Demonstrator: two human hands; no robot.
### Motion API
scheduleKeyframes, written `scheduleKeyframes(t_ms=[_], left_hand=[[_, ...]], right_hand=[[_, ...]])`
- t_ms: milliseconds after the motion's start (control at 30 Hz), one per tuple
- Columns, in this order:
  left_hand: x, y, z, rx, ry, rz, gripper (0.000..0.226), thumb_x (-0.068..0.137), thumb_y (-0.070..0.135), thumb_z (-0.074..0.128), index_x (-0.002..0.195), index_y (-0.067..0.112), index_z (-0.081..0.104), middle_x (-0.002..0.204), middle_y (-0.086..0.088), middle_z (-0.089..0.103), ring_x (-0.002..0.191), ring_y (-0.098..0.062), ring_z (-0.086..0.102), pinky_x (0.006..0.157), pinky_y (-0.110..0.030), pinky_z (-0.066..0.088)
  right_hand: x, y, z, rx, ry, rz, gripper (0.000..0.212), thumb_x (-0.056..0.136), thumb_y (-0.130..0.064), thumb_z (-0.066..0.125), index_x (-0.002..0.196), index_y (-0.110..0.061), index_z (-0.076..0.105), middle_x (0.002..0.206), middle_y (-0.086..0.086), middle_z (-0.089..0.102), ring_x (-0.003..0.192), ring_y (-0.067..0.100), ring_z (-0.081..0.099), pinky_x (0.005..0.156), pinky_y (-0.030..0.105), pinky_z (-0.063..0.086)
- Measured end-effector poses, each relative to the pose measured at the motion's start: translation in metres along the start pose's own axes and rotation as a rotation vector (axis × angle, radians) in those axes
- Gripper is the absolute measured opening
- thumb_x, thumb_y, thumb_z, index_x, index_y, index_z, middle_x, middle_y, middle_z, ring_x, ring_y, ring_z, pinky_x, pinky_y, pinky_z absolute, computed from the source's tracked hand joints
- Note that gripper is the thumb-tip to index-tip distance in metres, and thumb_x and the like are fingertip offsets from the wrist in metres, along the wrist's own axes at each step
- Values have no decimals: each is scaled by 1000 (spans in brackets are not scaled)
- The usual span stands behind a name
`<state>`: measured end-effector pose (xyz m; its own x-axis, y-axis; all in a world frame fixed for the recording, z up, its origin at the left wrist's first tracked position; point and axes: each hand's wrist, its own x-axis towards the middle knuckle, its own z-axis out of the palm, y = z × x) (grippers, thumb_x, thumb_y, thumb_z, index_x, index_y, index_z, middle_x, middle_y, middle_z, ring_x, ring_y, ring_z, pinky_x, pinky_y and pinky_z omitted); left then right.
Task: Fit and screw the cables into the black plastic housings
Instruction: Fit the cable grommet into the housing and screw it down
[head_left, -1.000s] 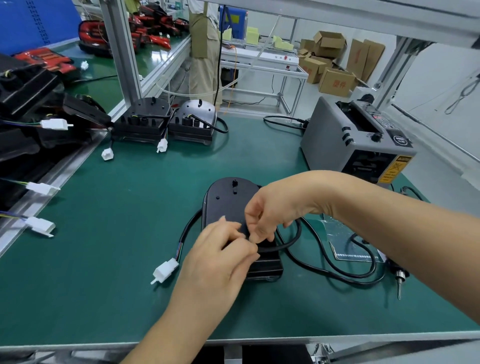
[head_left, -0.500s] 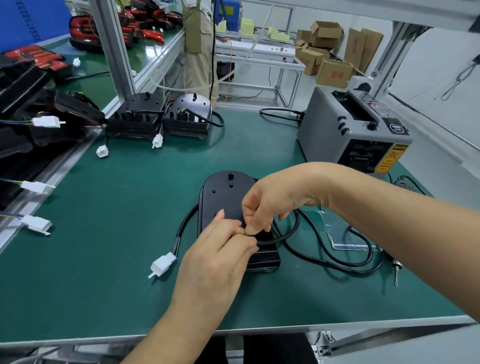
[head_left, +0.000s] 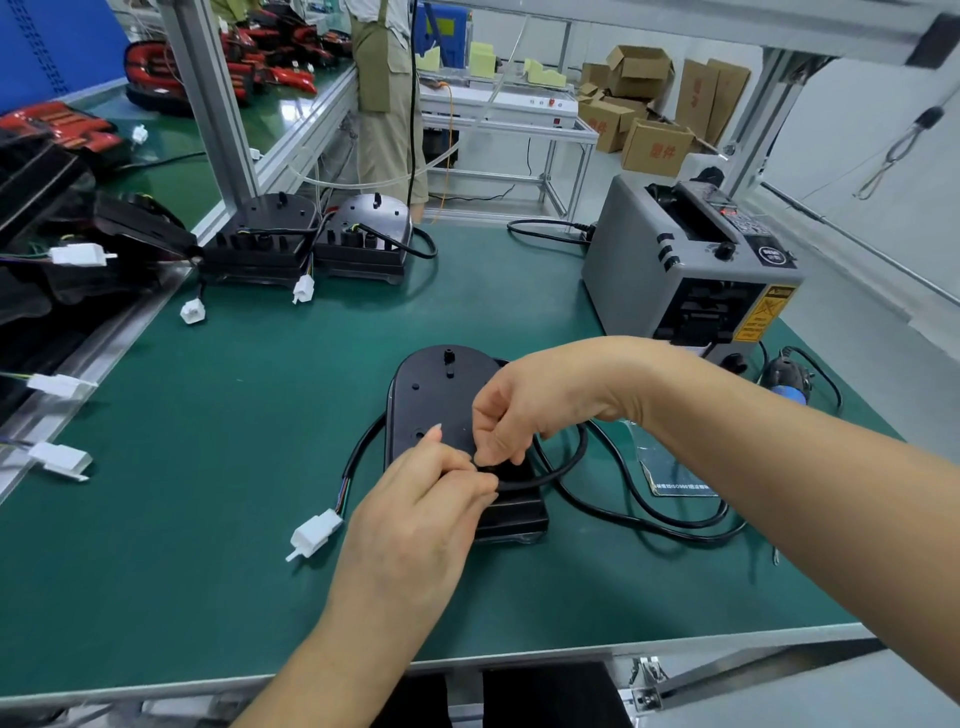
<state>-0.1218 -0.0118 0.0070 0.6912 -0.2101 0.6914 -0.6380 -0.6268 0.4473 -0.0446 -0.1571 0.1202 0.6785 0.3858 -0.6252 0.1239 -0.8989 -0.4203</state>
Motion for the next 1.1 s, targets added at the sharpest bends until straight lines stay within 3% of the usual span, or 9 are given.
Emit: scheduleKeyframes(t_ms=[133, 333, 467, 533, 600, 700, 800, 900, 1100], left_hand=[[0, -1, -2, -11, -12, 4, 9, 81, 9, 65, 82, 3, 73, 79, -4, 61, 71, -19, 61, 105, -30, 40], [0, 0, -2, -20, 1, 6, 10, 81, 10, 66, 81, 4, 72, 79, -3, 60, 72, -18, 60, 104, -31, 42], [-1, 0, -3, -21, -10, 1, 12, 84, 13, 63, 82, 4, 72, 81, -2, 59, 74, -16, 59, 106, -29, 40], [-1, 1, -4, -11, -12, 14, 11, 84, 13, 63, 83, 5, 72, 82, -1, 58, 75, -15, 59, 107, -26, 38], [-1, 1, -4, -12, -16, 17, 11, 84, 12, 63, 83, 5, 72, 82, -1, 58, 76, -15, 59, 108, -25, 37], [-1, 1, -5, -11, -15, 12, 11, 84, 12, 63, 82, 5, 71, 82, -1, 58, 76, -15, 59, 108, -24, 37], [0, 2, -4, -3, -9, 14, 10, 83, 11, 63, 81, 6, 71, 81, -1, 58, 74, -16, 60, 108, -24, 36], [0, 2, -4, -2, -6, 18, 9, 82, 10, 64, 81, 6, 72, 80, -1, 58, 72, -17, 60, 108, -25, 37], [-1, 1, -5, 7, -14, 22, 8, 82, 9, 64, 81, 6, 72, 80, -3, 59, 70, -18, 60, 108, -24, 36]], right_hand=[[-5, 4, 6, 77, 53, -16, 10, 87, -32, 65, 87, -22, 64, 78, -6, 63, 80, 9, 54, 88, 35, 44], [-16, 17, 18, 256, 333, -4, 14, 91, -30, 59, 90, -17, 65, 73, -9, 63, 73, 8, 55, 71, 24, 45], [-51, 69, 6, 225, 700, 214, 15, 89, -27, 58, 78, -18, 63, 65, -5, 61, 50, 4, 56, 47, 19, 47], [-71, 110, -5, 65, 784, 441, 21, 89, -26, 56, 72, -14, 59, 65, 2, 61, 52, 14, 56, 51, 25, 48], [-85, 147, -13, -31, 801, 704, 29, 89, -26, 55, 69, -6, 56, 63, 9, 60, 53, 22, 56, 59, 31, 50], [-89, 182, -15, -41, 754, 919, 37, 89, -31, 59, 65, -2, 55, 56, 10, 59, 45, 20, 57, 49, 25, 41], [-78, 199, -14, 221, 673, 922, 40, 90, -33, 62, 88, 6, 56, 86, 22, 67, 61, 30, 68, 61, 36, 56], [-67, 206, -16, 454, 653, 891, 38, 86, -26, 68, 97, 7, 53, 99, 30, 64, 86, 43, 68, 83, 52, 55], [-71, 218, -15, 651, 653, 847, 37, 79, -20, 75, 99, 1, 52, 101, 27, 64, 89, 41, 67, 83, 54, 54]])
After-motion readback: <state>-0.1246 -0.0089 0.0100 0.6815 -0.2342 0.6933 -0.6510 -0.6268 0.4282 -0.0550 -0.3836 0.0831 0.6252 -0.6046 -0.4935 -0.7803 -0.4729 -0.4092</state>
